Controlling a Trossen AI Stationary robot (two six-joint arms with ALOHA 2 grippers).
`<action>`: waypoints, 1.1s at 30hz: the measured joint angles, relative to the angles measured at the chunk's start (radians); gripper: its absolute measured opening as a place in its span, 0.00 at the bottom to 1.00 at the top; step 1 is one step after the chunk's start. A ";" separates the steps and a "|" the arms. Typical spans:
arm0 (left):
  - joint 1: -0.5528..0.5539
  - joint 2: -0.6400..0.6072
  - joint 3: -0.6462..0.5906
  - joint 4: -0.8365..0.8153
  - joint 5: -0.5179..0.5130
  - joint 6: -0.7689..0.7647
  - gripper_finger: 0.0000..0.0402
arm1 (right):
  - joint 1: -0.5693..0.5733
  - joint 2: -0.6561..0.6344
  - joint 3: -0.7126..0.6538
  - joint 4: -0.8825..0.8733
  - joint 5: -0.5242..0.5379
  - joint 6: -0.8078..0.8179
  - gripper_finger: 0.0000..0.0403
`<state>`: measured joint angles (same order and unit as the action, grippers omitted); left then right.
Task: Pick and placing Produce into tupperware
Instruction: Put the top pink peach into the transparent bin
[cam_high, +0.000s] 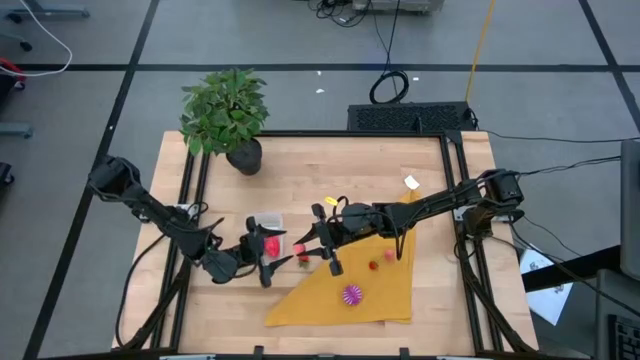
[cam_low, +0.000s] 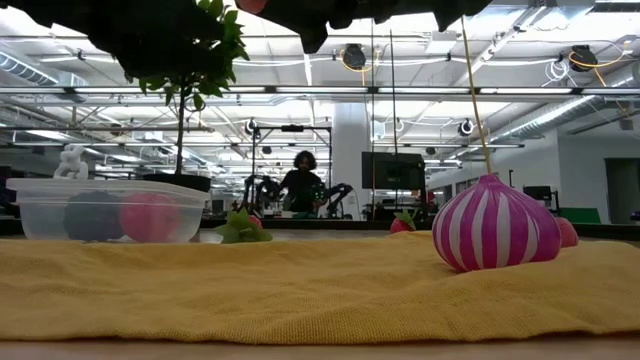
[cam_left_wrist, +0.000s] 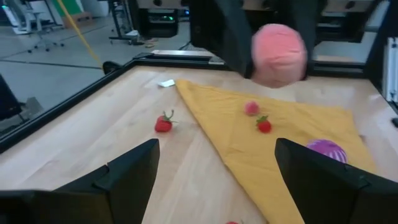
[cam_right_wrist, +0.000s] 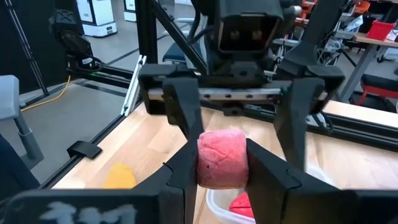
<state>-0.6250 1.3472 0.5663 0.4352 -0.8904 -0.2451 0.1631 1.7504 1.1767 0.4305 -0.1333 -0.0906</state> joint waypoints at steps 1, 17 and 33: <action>0.005 0.000 0.000 0.002 0.005 0.000 0.81 | 0.000 0.000 0.000 0.000 0.000 0.000 0.24; 0.031 0.016 0.049 0.023 0.080 0.085 0.81 | 0.000 0.010 -0.001 0.009 0.000 0.025 0.24; 0.043 0.074 0.159 -0.100 0.087 0.138 0.81 | 0.002 0.010 -0.001 -0.014 0.000 0.028 0.24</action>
<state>-0.5819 1.4212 0.7258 0.3350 -0.8038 -0.1066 0.1650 1.7607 1.1762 0.4161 -0.1333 -0.0625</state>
